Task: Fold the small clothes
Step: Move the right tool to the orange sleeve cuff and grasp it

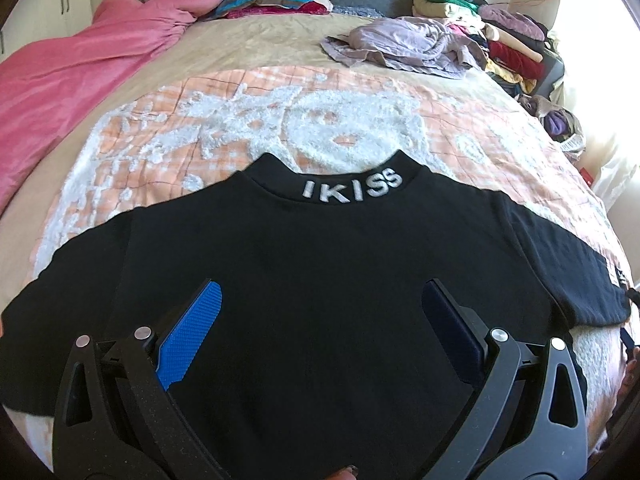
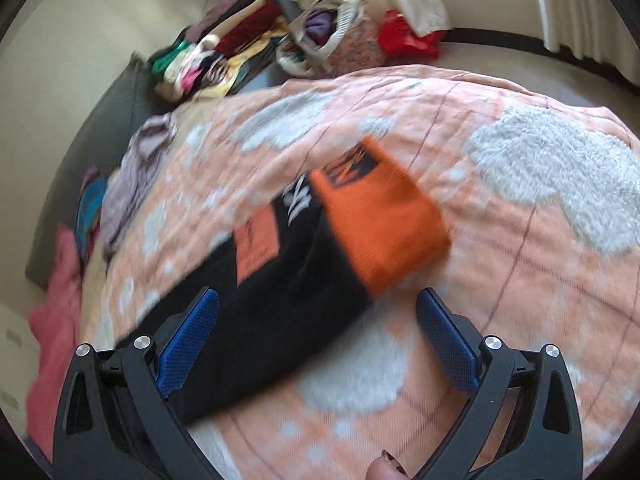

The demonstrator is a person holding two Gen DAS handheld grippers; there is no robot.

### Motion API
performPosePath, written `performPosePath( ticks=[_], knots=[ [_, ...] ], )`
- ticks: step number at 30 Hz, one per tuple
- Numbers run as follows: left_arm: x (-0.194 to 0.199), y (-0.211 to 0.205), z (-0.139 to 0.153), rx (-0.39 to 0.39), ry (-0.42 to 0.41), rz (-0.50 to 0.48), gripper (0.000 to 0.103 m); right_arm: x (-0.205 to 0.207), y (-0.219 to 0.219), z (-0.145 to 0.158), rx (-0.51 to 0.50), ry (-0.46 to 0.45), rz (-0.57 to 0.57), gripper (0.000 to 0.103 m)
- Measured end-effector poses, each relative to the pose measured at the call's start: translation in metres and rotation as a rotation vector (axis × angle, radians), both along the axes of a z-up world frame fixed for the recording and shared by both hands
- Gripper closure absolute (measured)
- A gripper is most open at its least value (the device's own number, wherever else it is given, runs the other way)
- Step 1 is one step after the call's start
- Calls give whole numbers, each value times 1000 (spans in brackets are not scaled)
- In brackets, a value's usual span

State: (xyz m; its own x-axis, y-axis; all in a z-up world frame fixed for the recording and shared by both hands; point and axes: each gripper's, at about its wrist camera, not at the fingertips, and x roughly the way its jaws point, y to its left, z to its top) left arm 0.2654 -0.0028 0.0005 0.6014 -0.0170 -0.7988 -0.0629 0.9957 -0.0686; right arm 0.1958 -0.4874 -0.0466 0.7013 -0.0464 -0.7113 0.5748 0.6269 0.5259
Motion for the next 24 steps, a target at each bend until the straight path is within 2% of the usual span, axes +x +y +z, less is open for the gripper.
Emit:
performPosePath(
  ticks=[1, 3, 5, 6, 8, 10, 17, 24],
  knots=[
    [1, 2, -1, -5, -2, 3, 9, 2, -2, 0, 1, -5, -11, 6],
    [1, 9, -3, -25, -3, 6, 9, 6, -10, 0, -4, -13, -54, 16],
    [0, 14, -6, -52, -3, -1, 9, 6, -14, 0, -15, -27, -97, 41],
    [0, 15, -7, -60, 2, -10, 9, 6, -15, -1, -9, -37, -114, 46],
    [-1, 15, -11, -58, 12, -35, 9, 5, -18, -1, 1, -54, -127, 70],
    [-1, 16, -11, -53, 7, -38, 9, 2, -18, 3, 10, -100, -118, 80],
    [-3, 23, 5, -128, -31, -53, 9, -1, 11, 45, -64, -191, -45, 85],
    [-10, 32, 21, -173, -55, -47, 9, 12, 73, 95, -124, -264, 124, 88]
  ],
)
